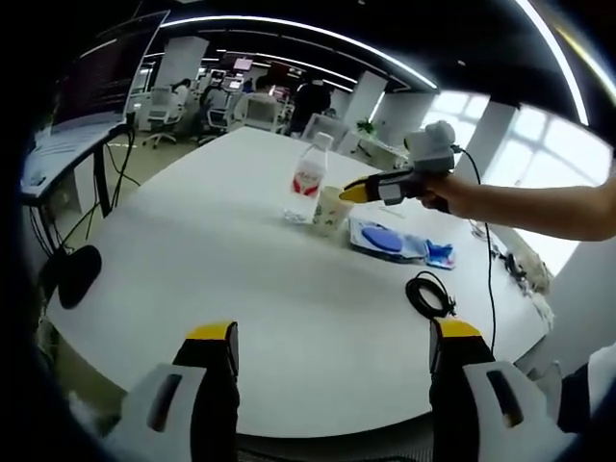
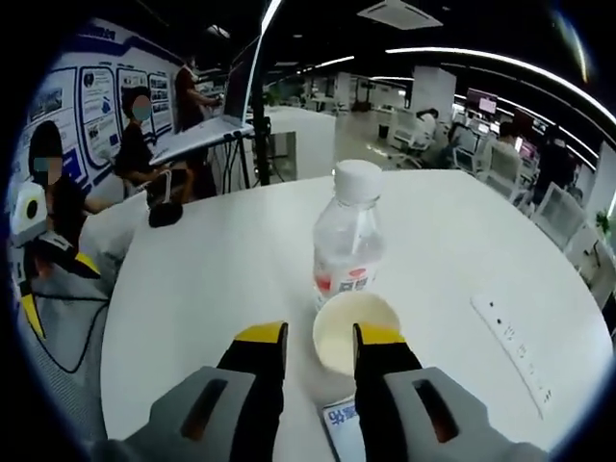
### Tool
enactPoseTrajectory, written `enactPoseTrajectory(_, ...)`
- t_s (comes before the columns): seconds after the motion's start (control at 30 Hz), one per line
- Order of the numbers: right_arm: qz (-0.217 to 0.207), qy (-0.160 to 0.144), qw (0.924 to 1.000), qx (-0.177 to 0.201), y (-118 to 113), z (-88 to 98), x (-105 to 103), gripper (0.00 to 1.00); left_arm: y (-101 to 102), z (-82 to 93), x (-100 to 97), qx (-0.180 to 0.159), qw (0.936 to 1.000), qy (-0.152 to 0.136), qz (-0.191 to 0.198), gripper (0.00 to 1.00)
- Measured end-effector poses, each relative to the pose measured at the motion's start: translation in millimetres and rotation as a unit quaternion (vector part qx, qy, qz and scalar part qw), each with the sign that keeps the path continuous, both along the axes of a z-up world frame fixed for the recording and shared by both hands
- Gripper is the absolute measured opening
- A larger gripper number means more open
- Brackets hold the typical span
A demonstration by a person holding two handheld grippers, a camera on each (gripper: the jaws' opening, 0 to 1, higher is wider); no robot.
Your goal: Arrange the tabletop items into an orderly group along one side of the table until the central work area is clear of visible clutter.
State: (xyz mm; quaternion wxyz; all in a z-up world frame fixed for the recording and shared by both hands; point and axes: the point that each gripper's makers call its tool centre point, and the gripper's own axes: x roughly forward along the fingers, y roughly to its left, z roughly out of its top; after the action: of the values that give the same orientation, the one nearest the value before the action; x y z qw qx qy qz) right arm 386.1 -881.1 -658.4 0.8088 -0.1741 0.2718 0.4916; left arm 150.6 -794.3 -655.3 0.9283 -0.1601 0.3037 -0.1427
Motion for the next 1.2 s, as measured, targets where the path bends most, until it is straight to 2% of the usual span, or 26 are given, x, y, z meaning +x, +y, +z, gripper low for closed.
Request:
enactPoseTrajectory(0.27, -0.037, 0.002, 0.9988, 0.033, -21.5, 11.8, -0.7, 0.28, -3.3, -0.5, -1.6, 0.003, 0.9999, 0.0, -0.01, 0.78)
enactPoseTrajectory(0.4, -0.053, 0.003, 0.9967, 0.061, -30.2, 23.0, -7.4, 0.31, -3.5, 0.4, -1.9, 0.002, 0.9999, -0.002, -0.012, 0.77)
enactPoseTrajectory(0.5, -0.074, 0.011, 0.9925, 0.097, -37.2, 32.4, -12.4, 0.33, -4.7, 0.7, -2.1, 0.003, 0.9999, -0.003, -0.014, 0.77)
enactPoseTrajectory(0.57, -0.082, 0.012, 0.9917, 0.099, -45.0, 34.0, -15.4, 0.36, -6.6, 0.1, -3.0, 0.003, 0.9998, -0.001, -0.019, 0.77)
enactPoseTrajectory(0.83, -0.119, -0.003, 0.9868, 0.11, -86.7, 46.4, -26.6, 0.37, -14.1, -2.8, -6.9, 0.008, 0.9991, 0.005, -0.042, 0.79)
enactPoseTrajectory(1.2, -0.161, -0.011, 0.9771, 0.139, -118.1, 63.1, -52.2, 0.42, -23.7, -4.8, -10.6, 0.005, 0.9977, 0.009, -0.066, 0.8)
